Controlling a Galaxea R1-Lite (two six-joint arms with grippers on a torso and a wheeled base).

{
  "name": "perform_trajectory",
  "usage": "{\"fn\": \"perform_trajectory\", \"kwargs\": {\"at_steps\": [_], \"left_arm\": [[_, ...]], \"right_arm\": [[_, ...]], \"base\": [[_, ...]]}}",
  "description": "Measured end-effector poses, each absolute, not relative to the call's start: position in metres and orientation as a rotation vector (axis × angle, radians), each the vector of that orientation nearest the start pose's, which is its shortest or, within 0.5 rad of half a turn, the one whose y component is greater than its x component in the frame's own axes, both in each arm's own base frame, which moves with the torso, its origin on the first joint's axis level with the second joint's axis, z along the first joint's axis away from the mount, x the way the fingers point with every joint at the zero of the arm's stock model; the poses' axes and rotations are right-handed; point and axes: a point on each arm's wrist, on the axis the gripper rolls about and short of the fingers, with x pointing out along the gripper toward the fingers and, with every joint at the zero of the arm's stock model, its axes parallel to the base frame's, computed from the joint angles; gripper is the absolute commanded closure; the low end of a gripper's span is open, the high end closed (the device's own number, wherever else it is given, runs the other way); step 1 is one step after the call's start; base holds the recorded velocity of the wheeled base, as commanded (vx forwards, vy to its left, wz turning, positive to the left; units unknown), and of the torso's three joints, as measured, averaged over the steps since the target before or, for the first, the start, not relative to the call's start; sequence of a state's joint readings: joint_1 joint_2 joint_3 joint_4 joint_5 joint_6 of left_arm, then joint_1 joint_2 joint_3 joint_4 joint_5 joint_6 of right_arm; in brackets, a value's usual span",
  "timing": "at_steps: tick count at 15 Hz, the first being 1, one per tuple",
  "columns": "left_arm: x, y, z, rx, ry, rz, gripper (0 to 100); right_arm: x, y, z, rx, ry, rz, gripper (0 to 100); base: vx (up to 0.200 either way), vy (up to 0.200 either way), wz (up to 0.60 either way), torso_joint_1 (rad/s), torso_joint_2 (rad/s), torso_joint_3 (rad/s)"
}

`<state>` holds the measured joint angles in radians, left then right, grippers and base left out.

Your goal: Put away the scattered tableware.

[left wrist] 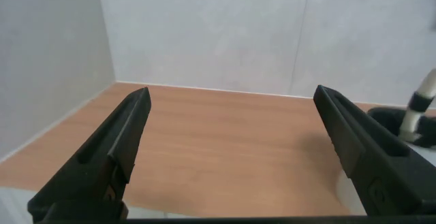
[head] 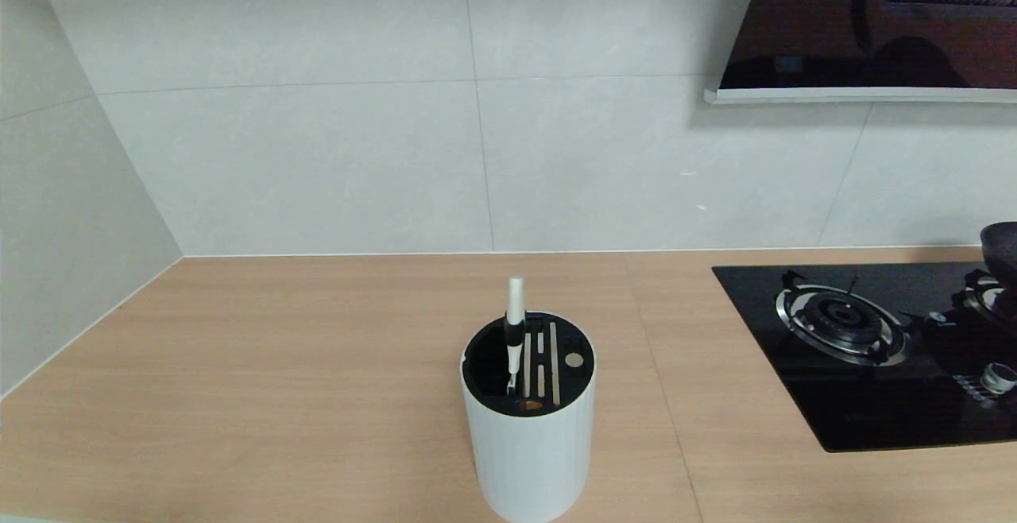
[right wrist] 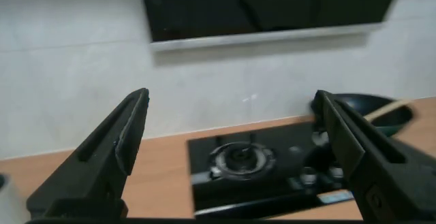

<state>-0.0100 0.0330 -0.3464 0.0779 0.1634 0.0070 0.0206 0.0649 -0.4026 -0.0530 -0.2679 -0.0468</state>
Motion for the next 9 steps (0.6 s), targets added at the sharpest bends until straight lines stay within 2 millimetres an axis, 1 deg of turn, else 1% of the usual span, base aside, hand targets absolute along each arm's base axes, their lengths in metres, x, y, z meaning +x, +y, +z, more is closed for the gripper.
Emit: {"fn": "perform_trajectory", "kwargs": {"at_steps": [2,6,7,9], "left_arm": [[-0.053,0.004,0.146,-0.012,-0.211,0.157,0],[-0.035,0.002,0.114,-0.005,-0.178,0.105,0],[-0.030,0.002,0.103,-0.003,-0.164,0.084,0],[-0.024,0.001,0.084,0.006,-0.061,0.056,0]], "right_arm": [[-0.059,-0.006,0.165,0.012,-0.335,-0.258,0],[-0.031,-0.004,0.104,0.009,-0.128,-0.172,0],[-0.027,-0.004,0.093,0.020,-0.089,-0.154,0],[-0.024,-0.003,0.083,0.048,-0.056,-0.113,0]], "base": [[0.000,0.000,0.00,0.000,0.00,0.000],[0.000,0.000,0.00,0.000,0.00,0.000],[0.000,0.000,0.00,0.000,0.00,0.000],[0.000,0.000,0.00,0.000,0.00,0.000]]}}
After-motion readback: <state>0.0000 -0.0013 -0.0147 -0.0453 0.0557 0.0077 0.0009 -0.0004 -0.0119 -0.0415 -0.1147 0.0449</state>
